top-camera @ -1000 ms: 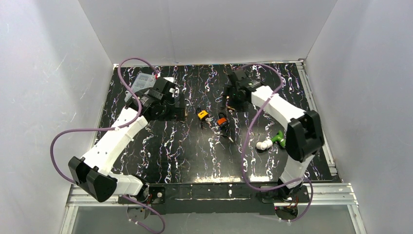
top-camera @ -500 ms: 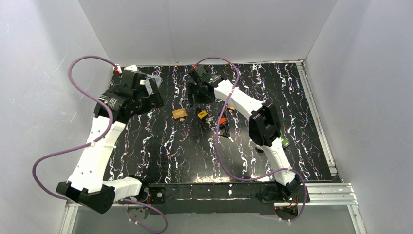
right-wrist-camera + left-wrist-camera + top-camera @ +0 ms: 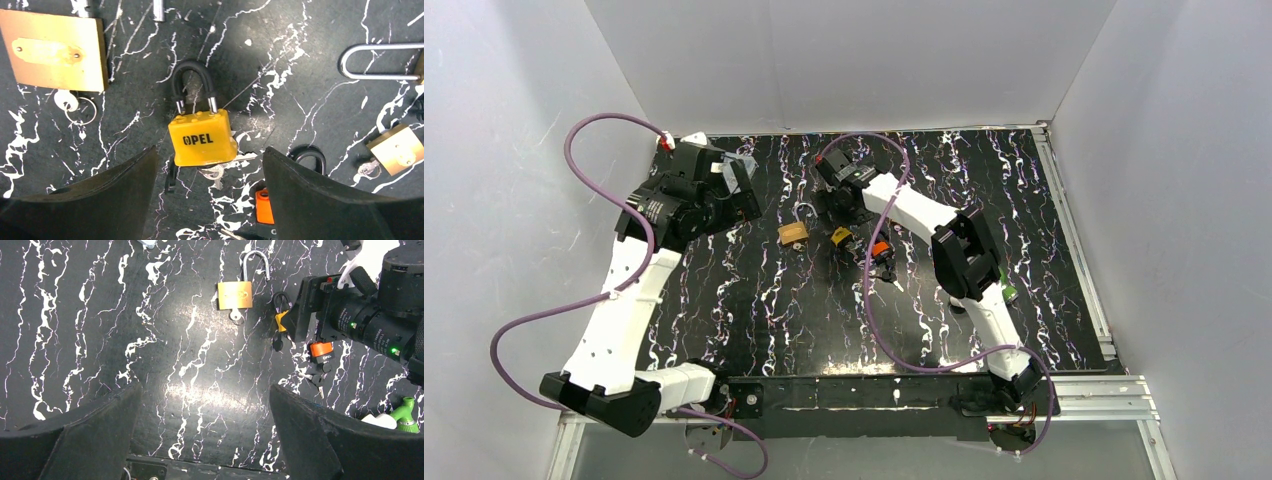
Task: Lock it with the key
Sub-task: Pick up the lock from the center of the board, then lock the lock.
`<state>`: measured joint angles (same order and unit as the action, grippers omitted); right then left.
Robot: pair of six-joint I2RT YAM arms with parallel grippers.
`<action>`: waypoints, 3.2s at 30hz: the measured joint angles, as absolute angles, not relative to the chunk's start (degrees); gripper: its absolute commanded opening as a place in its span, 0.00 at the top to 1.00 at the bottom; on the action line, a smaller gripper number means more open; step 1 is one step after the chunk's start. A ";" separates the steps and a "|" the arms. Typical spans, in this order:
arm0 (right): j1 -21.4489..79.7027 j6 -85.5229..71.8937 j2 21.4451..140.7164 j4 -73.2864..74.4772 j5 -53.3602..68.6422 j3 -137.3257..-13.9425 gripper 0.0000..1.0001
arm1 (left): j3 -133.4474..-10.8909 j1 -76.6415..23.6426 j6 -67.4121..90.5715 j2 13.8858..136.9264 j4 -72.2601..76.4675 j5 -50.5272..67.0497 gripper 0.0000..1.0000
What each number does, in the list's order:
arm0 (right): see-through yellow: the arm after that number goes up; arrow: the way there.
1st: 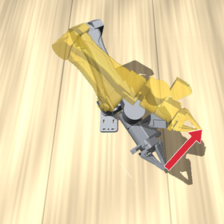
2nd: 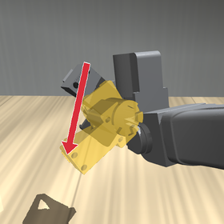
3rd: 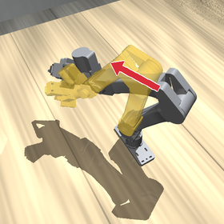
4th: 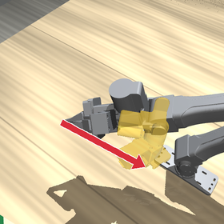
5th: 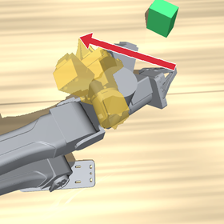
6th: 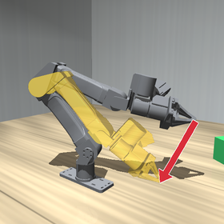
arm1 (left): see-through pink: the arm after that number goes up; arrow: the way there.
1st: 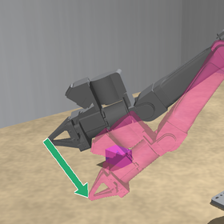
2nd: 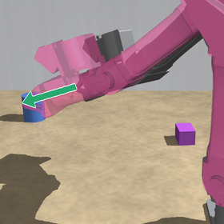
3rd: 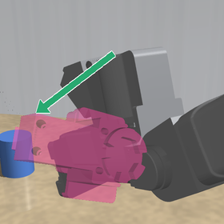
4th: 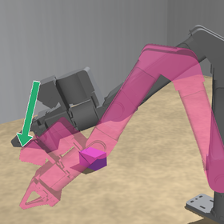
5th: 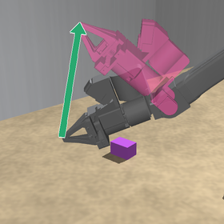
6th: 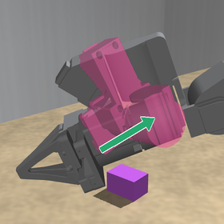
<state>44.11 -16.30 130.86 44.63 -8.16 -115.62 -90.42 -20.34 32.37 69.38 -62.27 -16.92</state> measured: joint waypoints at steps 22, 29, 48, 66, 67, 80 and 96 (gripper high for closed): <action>46.04 -11.97 133.60 42.72 -9.22 -115.47 0.25 | -87.55 -20.34 32.12 70.05 -62.19 -13.01 0.01; 46.04 -13.04 133.73 41.96 -10.11 -115.27 0.30 | -86.58 -20.34 32.14 70.08 -62.08 -12.39 0.01; 45.73 -15.01 127.88 38.85 -8.94 -105.46 0.99 | -83.99 -20.34 28.97 70.08 -58.28 -6.69 0.01; 45.18 -9.77 70.05 30.28 19.88 -74.19 0.99 | -84.89 -20.40 18.25 70.30 -49.31 27.62 0.16; 45.19 -9.54 68.87 30.53 21.35 -73.54 0.99 | -85.05 -20.47 18.34 70.30 -49.18 30.11 0.18; 48.02 -5.30 63.13 34.26 27.58 -75.43 0.99 | -86.80 -27.74 26.26 73.19 -48.01 48.18 0.38; 51.95 -1.21 64.08 36.34 23.69 -80.07 0.99 | -86.98 -29.46 34.16 76.05 -45.77 53.17 0.56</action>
